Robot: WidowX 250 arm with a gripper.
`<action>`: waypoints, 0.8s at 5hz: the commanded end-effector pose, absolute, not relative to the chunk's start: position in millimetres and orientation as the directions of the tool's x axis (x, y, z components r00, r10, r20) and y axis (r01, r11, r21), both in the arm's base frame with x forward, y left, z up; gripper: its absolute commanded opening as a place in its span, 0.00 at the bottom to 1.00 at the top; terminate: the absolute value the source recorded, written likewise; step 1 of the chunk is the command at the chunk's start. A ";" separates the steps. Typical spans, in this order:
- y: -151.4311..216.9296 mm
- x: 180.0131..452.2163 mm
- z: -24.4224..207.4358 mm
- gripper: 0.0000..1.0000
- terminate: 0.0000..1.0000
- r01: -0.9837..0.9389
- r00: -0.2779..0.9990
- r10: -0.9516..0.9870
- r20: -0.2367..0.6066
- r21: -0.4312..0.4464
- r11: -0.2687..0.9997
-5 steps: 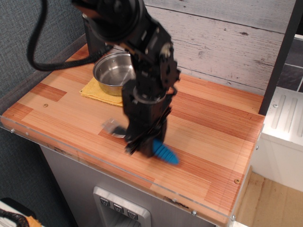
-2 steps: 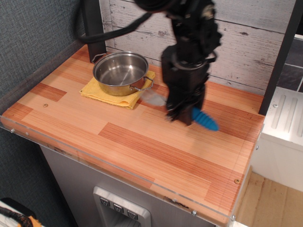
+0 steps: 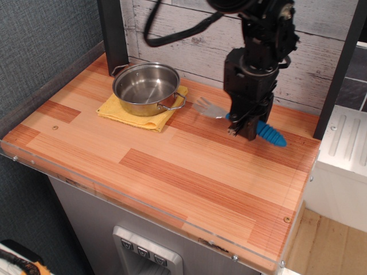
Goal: Place the blue fork to the right of the pot
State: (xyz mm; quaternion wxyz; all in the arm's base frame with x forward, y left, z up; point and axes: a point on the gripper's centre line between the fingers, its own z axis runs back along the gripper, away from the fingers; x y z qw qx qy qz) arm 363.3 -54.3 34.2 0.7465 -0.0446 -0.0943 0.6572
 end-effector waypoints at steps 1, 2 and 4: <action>-66.7 400.5 38.4 0.00 0.00 -0.961 0.140 0.988 0.058 -0.234 0.150; -68.6 401.7 35.9 0.00 0.00 -0.961 0.155 0.987 0.046 -0.227 0.161; -68.4 402.1 32.5 1.00 0.00 -0.953 0.201 0.979 0.041 -0.222 0.205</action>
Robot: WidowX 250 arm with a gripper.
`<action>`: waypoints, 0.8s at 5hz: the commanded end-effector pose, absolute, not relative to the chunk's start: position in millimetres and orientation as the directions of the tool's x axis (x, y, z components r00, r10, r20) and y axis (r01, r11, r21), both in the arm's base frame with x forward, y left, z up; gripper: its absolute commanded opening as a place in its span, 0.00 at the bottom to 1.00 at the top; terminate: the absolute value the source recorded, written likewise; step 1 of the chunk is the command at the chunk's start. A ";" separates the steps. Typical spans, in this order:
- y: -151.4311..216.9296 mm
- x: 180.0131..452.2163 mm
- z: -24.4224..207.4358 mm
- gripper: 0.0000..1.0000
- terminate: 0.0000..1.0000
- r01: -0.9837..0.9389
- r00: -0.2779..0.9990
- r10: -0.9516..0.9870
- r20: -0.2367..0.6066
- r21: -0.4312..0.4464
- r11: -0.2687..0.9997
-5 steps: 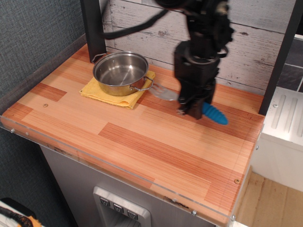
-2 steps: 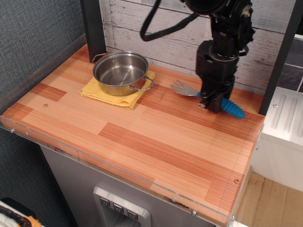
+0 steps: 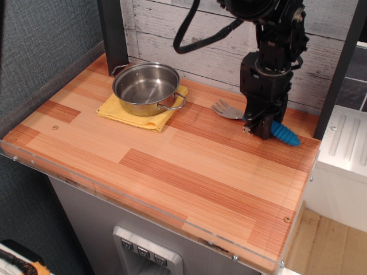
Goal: Place the blue fork to the right of the pot
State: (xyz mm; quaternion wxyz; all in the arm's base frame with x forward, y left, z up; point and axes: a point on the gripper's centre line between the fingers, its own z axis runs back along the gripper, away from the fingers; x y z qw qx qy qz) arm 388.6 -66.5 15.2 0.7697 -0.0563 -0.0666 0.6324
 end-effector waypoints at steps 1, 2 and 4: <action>-68.1 402.5 38.8 1.00 0.00 -0.947 0.203 0.977 0.062 -0.242 0.213; -66.9 401.0 49.9 1.00 0.00 -0.943 0.199 0.977 0.082 -0.256 0.214; -61.0 385.5 86.2 1.00 0.00 -0.910 0.324 0.934 0.154 -0.221 0.352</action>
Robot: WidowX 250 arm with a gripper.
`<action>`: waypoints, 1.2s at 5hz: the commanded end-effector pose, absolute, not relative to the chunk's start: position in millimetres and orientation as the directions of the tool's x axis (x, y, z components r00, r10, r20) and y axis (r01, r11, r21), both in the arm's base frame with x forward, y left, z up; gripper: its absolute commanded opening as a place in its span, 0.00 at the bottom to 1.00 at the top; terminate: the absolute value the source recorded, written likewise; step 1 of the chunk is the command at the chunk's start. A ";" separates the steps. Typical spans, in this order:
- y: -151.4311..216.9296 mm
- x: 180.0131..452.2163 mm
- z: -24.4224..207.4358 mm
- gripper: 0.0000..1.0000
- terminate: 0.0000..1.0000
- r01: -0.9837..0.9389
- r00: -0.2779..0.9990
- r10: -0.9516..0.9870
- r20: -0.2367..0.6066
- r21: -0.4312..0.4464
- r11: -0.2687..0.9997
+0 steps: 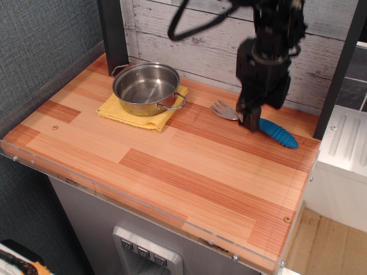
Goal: Place the blue fork to the right of the pot
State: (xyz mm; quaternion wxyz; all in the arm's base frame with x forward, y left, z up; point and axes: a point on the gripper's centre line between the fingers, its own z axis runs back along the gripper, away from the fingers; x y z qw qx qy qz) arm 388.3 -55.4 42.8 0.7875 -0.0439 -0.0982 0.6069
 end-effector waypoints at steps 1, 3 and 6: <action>-44.1 367.3 100.3 1.00 0.00 -0.869 0.438 0.889 0.135 -0.189 0.457; 4.3 311.7 129.1 1.00 0.00 -0.774 0.609 0.776 0.164 -0.090 0.627; 87.9 260.5 128.7 1.00 0.00 -0.708 0.701 0.708 0.087 -0.033 0.705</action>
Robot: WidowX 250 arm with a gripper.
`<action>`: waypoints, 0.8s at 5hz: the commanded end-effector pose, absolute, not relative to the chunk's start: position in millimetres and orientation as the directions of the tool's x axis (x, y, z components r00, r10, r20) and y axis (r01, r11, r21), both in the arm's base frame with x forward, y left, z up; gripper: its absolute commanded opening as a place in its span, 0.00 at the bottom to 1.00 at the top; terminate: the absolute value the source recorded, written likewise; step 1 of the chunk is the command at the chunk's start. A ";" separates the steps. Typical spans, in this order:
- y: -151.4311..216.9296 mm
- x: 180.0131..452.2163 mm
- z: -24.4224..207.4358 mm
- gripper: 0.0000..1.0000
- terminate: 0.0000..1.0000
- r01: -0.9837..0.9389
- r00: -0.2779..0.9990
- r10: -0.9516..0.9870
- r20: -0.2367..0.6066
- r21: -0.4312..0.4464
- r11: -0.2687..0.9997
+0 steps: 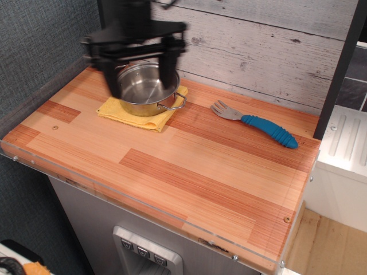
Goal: Place the blue fork to the right of the pot
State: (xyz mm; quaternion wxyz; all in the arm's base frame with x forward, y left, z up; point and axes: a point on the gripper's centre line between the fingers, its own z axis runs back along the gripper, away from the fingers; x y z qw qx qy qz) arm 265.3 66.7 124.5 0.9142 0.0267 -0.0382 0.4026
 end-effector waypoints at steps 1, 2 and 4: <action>107.5 254.5 127.0 1.00 0.00 -0.657 0.747 0.658 0.097 -0.045 0.753; 107.5 254.5 127.0 1.00 0.00 -0.657 0.747 0.658 0.097 -0.045 0.753; 107.5 254.5 127.0 1.00 1.00 -0.657 0.747 0.658 0.097 -0.045 0.753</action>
